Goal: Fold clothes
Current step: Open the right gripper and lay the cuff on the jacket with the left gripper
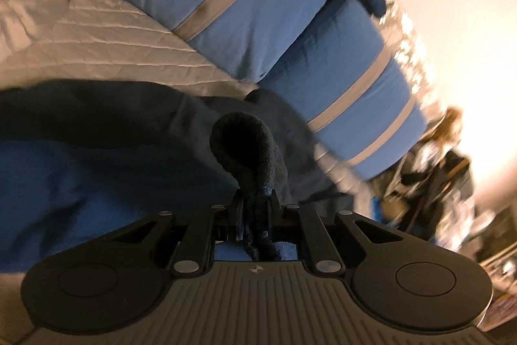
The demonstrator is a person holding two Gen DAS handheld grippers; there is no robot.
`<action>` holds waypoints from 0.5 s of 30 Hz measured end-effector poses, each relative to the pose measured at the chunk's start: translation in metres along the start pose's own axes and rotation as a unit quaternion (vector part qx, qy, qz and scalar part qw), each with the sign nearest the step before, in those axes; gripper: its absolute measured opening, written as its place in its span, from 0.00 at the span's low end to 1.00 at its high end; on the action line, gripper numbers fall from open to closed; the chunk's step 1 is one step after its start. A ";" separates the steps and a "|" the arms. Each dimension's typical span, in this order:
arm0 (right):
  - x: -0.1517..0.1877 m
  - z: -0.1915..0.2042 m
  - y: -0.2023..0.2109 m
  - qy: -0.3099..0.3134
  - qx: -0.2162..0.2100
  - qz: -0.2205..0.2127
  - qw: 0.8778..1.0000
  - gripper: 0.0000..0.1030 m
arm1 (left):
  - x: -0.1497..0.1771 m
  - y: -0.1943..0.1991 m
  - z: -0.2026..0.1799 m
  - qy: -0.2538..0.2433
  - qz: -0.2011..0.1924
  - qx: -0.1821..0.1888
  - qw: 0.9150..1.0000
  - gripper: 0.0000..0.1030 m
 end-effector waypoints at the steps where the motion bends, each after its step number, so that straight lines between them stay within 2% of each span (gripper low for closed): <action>1: -0.001 0.000 0.000 -0.001 -0.005 0.001 1.000 0.89 | 0.002 -0.001 0.001 -0.015 0.002 -0.008 1.000 0.13; 6: -0.002 -0.004 -0.007 -0.022 -0.050 0.019 0.998 0.89 | 0.017 -0.007 0.005 -0.076 0.017 -0.045 0.996 0.13; 9: 0.001 -0.009 -0.013 -0.032 -0.074 0.037 0.996 0.89 | 0.026 -0.015 0.010 -0.100 0.039 -0.060 0.992 0.13; 12: 0.004 -0.011 -0.017 0.001 -0.073 0.051 0.996 0.89 | 0.034 -0.025 0.016 -0.112 0.076 -0.068 0.988 0.14; 15: 0.004 -0.005 -0.015 0.085 -0.048 0.044 0.994 0.92 | 0.041 -0.032 0.018 -0.125 0.102 -0.078 0.984 0.14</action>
Point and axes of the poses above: each gripper's, at about its wrist camera, not at the fingertips, and y roughly against the way its jaws point, z to its left, x to its underside, the point moved 2 cm from there along -y, roughly the way its jaws point, and after that the axes turned 9 degrees about -x, right-handed, at the moved point
